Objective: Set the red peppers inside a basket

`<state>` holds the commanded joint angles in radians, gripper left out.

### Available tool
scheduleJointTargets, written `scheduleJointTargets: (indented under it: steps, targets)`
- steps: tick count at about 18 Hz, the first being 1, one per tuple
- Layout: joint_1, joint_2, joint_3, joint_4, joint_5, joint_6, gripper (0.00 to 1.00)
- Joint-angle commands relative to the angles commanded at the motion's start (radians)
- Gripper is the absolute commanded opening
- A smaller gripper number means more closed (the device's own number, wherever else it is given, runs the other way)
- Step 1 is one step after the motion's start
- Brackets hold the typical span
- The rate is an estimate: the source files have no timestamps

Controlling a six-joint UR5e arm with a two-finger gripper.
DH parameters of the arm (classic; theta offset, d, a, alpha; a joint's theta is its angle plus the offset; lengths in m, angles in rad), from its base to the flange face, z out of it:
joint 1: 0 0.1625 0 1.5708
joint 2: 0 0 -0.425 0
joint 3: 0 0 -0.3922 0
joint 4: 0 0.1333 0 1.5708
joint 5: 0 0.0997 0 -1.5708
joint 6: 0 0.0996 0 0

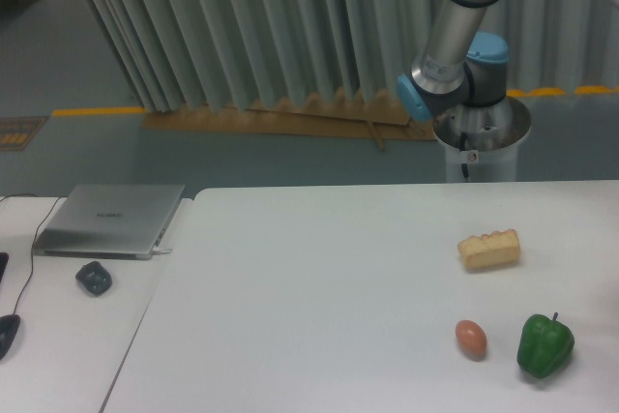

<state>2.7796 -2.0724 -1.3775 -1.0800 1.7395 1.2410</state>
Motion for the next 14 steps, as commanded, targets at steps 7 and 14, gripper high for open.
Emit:
scheduleJointTargets:
  steps: [7, 14]
  targets:
    - [-0.006, 0.006, -0.009, 0.0, 0.011, 0.002, 1.0]
    - [-0.055, 0.073, -0.037, -0.012, 0.006, -0.012, 1.0]
